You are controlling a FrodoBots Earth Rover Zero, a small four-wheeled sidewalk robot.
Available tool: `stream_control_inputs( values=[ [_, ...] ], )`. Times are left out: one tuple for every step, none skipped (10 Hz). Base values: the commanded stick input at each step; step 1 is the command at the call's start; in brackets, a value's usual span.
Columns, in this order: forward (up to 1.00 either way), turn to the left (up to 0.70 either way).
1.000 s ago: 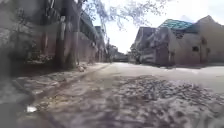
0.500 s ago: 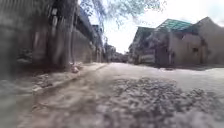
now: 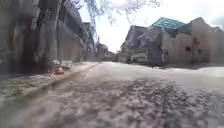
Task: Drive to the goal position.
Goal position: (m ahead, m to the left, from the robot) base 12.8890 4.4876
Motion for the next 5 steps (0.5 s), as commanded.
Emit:
stream_control_inputs(
  values=[
    [1.0, -0.02],
    [1.0, -0.02],
    [1.0, -0.02],
    [1.0, -0.02],
    [1.0, -0.02]
  ],
)
